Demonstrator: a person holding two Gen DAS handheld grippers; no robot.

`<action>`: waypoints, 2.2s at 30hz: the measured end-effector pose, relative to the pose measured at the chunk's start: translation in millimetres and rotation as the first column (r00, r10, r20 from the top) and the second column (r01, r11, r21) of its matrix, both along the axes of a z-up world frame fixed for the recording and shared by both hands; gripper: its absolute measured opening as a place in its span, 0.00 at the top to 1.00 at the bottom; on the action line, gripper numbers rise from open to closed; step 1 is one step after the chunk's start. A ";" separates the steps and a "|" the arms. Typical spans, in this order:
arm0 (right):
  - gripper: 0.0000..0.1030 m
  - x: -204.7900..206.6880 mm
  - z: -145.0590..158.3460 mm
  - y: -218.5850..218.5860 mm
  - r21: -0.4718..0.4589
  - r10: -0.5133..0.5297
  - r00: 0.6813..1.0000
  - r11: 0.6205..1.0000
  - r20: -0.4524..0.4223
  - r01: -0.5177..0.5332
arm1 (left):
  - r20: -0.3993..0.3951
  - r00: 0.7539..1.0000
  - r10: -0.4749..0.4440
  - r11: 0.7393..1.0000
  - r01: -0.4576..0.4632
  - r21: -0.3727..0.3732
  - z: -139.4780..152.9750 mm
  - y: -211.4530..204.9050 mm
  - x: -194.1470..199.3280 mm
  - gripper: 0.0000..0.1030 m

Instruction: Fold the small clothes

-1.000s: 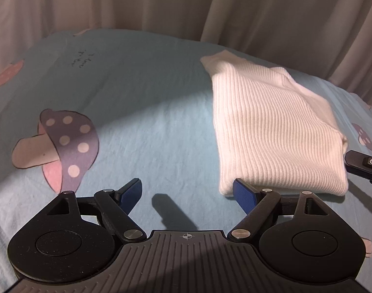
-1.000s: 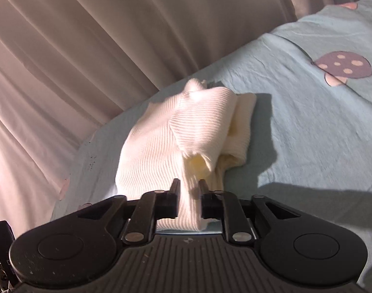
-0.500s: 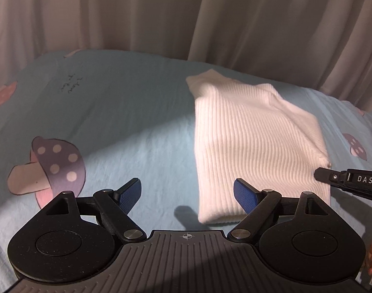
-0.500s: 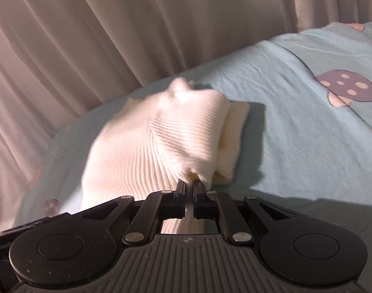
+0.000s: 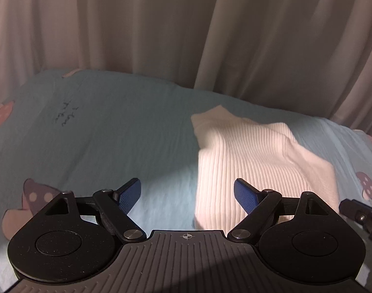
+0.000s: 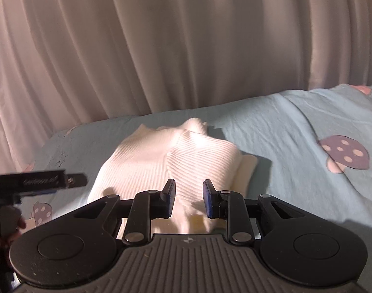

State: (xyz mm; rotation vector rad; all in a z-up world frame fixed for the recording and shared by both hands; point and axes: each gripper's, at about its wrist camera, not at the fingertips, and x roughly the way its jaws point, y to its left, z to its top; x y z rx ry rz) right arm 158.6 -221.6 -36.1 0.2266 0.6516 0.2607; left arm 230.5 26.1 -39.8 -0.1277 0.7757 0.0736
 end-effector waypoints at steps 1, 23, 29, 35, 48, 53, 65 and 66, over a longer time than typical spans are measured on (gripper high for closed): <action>0.77 6.0 -2.3 7.7 -0.011 0.019 1.000 1.000 -0.004 -0.019 | 0.000 1.000 0.015 1.000 -0.015 0.011 -1.5 -4.1 14.2 0.15; 0.68 36.2 -30.2 21.7 -0.243 -0.003 0.999 0.970 0.034 0.012 | -0.032 0.996 0.082 0.992 -0.078 0.098 -40.4 -7.0 68.1 0.06; 0.46 1.6 -18.7 20.4 -0.290 -0.029 0.995 0.957 -0.100 -0.001 | -0.012 0.999 0.033 0.990 -0.031 0.138 -28.4 -13.9 15.3 0.06; 0.26 -35.6 -23.3 15.9 -0.256 -0.088 0.956 0.966 -0.280 0.013 | -0.134 0.989 -0.065 0.991 0.080 0.111 -40.9 -26.2 -42.3 0.06; 0.04 -62.2 -12.4 32.5 -0.302 -0.094 0.915 0.953 -0.392 -0.031 | -0.258 0.965 -0.057 0.994 0.079 0.073 -21.2 -15.0 -93.4 0.05; 0.04 -63.0 7.3 36.8 -0.297 -0.105 0.935 0.955 -0.340 -0.001 | -0.314 0.948 -0.053 0.986 0.100 0.135 -15.0 -22.5 -94.6 0.05; 0.04 -59.1 14.6 41.1 -0.330 -0.141 0.928 0.944 -0.346 0.021 | -0.313 0.948 -0.056 0.983 0.107 0.147 -9.9 -23.3 -91.5 0.05; 0.04 -58.9 14.7 41.7 -0.334 -0.144 0.928 0.942 -0.344 0.022 | -0.313 0.948 -0.057 0.983 0.108 0.147 -10.0 -23.4 -91.7 0.05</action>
